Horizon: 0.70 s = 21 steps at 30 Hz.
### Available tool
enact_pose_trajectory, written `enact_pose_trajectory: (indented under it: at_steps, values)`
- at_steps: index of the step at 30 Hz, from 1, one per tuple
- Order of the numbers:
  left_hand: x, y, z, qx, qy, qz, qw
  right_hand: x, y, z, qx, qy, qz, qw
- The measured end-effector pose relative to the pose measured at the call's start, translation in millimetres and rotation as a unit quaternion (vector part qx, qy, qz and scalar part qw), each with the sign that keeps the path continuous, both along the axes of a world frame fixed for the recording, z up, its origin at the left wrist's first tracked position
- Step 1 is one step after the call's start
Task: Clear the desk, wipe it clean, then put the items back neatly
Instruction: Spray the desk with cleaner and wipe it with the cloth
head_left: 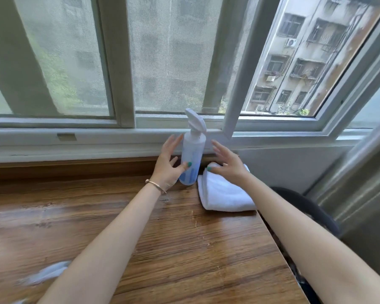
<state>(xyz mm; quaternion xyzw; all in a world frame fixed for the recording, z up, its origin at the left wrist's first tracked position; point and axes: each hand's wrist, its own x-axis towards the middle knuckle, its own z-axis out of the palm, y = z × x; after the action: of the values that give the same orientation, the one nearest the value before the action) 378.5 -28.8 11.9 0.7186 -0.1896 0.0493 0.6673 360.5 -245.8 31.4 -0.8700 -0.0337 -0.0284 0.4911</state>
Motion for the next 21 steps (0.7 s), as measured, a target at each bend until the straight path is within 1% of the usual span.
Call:
enact_pose_trajectory:
  at_steps: [2, 4, 5, 7, 12, 14, 17, 19, 21]
  values:
    - [-7, 8, -4, 0.030, -0.024, -0.009, 0.999, -18, -12, -13, -0.144, 0.036, -0.018, 0.989]
    - [-15, 16, -10, 0.059, -0.044, -0.011, 0.997, -36, -18, -34, -0.276, 0.089, 0.010, 0.957]
    - [-20, 20, -14, 0.074, -0.051, -0.014, 0.996, -44, -19, -43, -0.324, 0.113, 0.025, 0.939]
    - [-30, 26, -18, 0.095, -0.052, -0.025, 0.994, -53, -18, -58, -0.376, 0.134, 0.041, 0.916]
    - [-56, 44, -24, 0.124, -0.055, -0.059, 0.989, -58, -14, -66, -0.431, 0.118, 0.024, 0.894]
    - [-64, 52, -25, 0.128, -0.051, -0.064, 0.988, -59, -11, -67, -0.428, 0.119, -0.003, 0.896]
    - [-75, 62, -25, 0.127, -0.036, -0.059, 0.989, -61, -9, -60, -0.419, 0.150, -0.053, 0.894]
    - [-83, 67, -26, 0.130, -0.032, -0.061, 0.989, -64, -6, -52, -0.398, 0.138, -0.062, 0.905]
    - [-91, 69, -25, 0.148, -0.034, -0.066, 0.986, -73, 1, -41, -0.370, 0.102, -0.076, 0.920]
